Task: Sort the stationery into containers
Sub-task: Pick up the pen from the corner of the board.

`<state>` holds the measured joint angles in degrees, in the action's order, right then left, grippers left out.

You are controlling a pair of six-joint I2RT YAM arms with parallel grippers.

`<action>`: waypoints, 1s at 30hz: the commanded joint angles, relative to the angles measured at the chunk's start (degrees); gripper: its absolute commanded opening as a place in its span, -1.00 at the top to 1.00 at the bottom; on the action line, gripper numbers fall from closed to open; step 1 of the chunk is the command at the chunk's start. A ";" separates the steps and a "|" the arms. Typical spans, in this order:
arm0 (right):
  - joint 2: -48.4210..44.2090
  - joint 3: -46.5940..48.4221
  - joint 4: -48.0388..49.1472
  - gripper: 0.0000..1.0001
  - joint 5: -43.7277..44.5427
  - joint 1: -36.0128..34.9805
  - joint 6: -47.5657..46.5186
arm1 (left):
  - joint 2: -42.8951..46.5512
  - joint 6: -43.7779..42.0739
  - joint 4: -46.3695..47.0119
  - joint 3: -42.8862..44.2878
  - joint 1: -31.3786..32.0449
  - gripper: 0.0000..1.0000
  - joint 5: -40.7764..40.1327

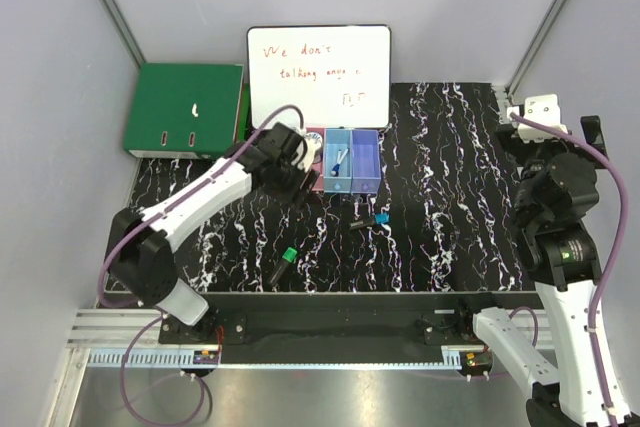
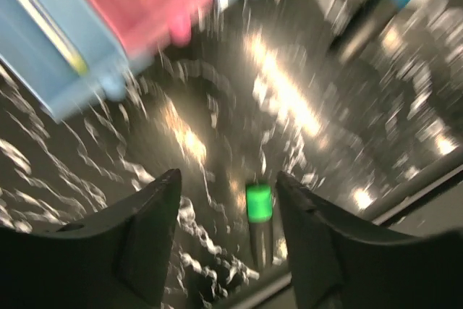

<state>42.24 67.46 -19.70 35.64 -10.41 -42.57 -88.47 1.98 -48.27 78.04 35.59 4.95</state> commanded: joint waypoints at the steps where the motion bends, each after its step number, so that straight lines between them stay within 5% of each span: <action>1: 0.39 2.32 0.37 -0.94 -1.10 0.40 1.17 | -1.01 3.01 0.89 -10.61 -0.09 -0.41 1.81; 6: 0.56 3.90 -0.60 -0.94 -1.27 0.48 0.82 | -2.32 3.21 3.80 -13.17 0.00 -0.70 2.61; 18: -0.32 2.50 -1.21 -0.94 -0.92 0.83 0.20 | -0.92 5.23 9.69 -22.93 6.86 -0.84 2.25; 26: 0.04 2.68 -1.21 -0.93 -0.66 1.01 0.12 | -1.00 8.21 10.21 -24.60 6.95 -0.69 2.52; 30: 0.39 2.59 -1.21 -0.94 -0.66 1.10 0.20 | -2.94 8.83 9.69 -24.34 6.94 -0.39 1.73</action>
<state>42.17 69.41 -21.43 34.89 -9.74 -42.22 -91.31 9.26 -40.01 53.82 42.63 6.28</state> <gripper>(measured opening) 0.970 0.740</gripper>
